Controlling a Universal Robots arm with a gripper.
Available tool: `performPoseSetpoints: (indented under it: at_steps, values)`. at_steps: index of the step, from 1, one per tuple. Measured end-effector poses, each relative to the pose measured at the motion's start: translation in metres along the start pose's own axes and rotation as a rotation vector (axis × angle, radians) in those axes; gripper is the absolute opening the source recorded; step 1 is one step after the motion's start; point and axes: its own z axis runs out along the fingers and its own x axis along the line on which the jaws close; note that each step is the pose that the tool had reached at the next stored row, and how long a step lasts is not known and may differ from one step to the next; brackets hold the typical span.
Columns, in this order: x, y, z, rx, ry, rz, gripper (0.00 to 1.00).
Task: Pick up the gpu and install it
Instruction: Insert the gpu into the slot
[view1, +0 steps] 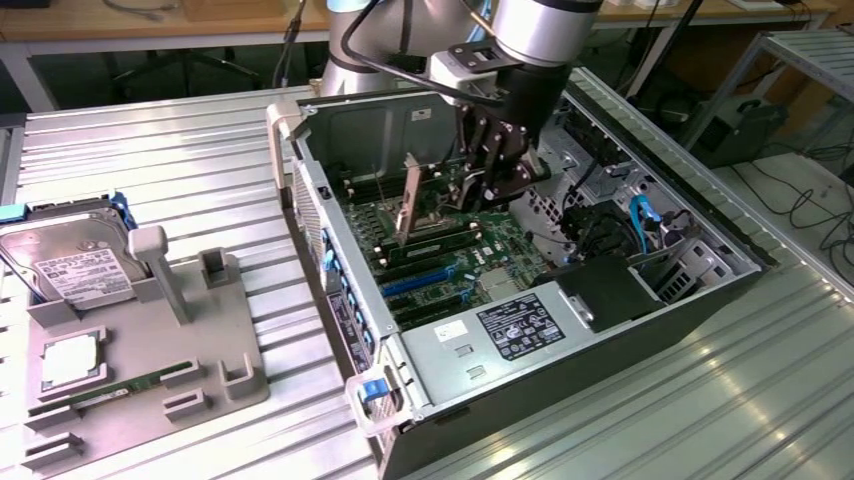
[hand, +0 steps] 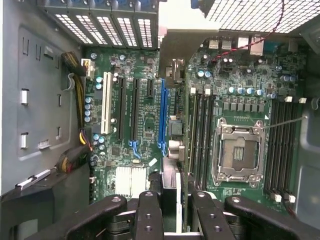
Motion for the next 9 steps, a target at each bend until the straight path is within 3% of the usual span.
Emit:
performPoseSetpoints:
  at_steps: [6,9]
  values:
    - [-0.006,-0.0014,0.011,0.0,-0.0005,0.009,0.27]
    - [-0.006,-0.0011,0.0165,-0.0003,-0.0012,0.042,0.27]
